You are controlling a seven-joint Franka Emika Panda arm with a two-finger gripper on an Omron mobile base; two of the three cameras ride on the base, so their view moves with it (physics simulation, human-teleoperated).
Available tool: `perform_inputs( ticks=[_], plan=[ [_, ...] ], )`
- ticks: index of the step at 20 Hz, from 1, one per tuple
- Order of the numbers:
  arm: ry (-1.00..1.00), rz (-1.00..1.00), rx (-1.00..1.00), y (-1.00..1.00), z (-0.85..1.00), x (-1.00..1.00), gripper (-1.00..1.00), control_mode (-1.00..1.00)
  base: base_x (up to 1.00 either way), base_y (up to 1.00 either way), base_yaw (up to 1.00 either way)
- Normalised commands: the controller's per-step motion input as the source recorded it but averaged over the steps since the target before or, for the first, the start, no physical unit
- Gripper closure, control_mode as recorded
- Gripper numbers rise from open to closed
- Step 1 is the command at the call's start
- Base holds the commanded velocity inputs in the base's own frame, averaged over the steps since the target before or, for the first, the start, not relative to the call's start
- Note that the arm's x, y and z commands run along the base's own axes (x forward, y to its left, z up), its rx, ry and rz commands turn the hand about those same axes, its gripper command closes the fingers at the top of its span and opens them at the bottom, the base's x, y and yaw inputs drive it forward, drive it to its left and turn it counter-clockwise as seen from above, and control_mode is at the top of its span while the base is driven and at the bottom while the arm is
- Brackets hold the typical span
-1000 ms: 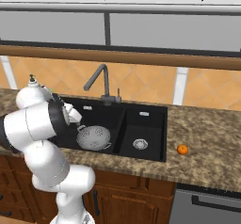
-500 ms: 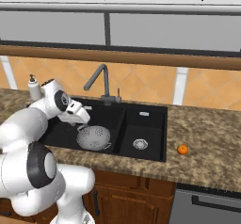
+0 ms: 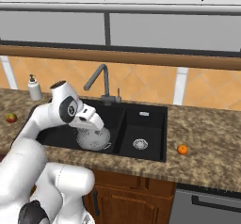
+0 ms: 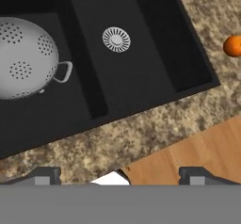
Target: Put the colander in the sink, put the apple, tangerine in the colander, and turn on the sink faucet and pour water over the colander.
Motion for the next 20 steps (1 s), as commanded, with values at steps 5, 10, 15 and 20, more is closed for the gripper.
perform_inputs(
  ticks=[5, 10, 15, 20],
  plan=[
    [0.05, -0.02, 0.09, -0.8, 0.41, -0.23, -1.0, -1.0, 0.0, 0.0, 0.0],
    [0.04, -0.05, 0.12, -0.85, 0.26, -0.06, -1.0, -1.0, 0.0, 0.0, 0.0],
    [0.0, -0.05, 0.06, -0.84, 0.03, -0.06, -1.0, -1.0, 0.0, 0.0, 0.0],
    [0.0, 0.0, 0.05, -0.64, -0.04, 0.08, -1.0, -1.0, 0.0, 0.0, 0.0]
  ],
)
